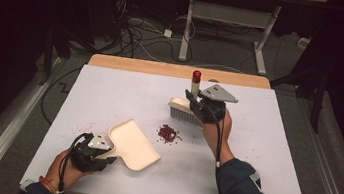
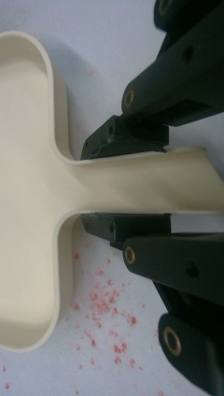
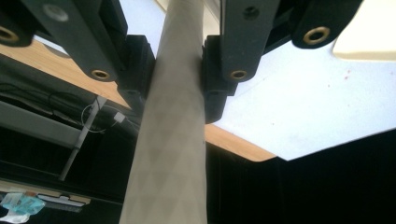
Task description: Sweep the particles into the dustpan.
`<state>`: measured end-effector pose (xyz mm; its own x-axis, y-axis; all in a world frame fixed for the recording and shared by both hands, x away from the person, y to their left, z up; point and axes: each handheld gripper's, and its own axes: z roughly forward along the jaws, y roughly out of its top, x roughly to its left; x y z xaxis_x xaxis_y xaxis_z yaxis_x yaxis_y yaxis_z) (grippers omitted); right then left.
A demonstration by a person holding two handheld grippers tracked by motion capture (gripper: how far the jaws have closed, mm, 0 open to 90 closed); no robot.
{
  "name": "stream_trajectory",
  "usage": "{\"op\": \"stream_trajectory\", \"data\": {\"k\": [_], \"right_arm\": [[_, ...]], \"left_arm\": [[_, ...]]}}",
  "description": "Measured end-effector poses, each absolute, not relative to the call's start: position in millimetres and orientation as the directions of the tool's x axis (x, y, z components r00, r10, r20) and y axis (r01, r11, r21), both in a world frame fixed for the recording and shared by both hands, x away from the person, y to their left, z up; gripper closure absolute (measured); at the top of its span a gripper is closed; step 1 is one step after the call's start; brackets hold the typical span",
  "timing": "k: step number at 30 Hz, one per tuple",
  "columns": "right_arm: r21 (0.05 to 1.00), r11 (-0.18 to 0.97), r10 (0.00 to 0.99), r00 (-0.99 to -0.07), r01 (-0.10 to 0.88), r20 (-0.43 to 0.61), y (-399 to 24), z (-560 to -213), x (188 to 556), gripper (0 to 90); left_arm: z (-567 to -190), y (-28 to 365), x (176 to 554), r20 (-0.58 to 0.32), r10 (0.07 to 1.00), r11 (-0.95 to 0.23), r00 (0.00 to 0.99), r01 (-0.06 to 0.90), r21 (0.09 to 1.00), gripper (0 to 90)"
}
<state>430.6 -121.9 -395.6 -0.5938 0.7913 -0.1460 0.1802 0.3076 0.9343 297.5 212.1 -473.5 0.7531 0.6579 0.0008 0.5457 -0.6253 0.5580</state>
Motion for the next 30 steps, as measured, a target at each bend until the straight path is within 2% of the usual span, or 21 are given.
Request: {"op": "stream_trajectory", "data": {"k": [14,30], "right_arm": [[0.943,0.279,0.754,-0.649,0.182,-0.098,-121.6,-405.4,418.2,70.4],[0.944,0.285,0.731,-0.675,0.168,-0.100,-111.5,-408.0,400.1,70.4]], "left_arm": [[-473.4,209.0,299.1,0.000,0.656,-0.627,0.755,0.545,0.556,63.4],[-472.6,198.8,301.2,-0.005,0.656,-0.626,0.755,0.548,0.554,63.4]]}}
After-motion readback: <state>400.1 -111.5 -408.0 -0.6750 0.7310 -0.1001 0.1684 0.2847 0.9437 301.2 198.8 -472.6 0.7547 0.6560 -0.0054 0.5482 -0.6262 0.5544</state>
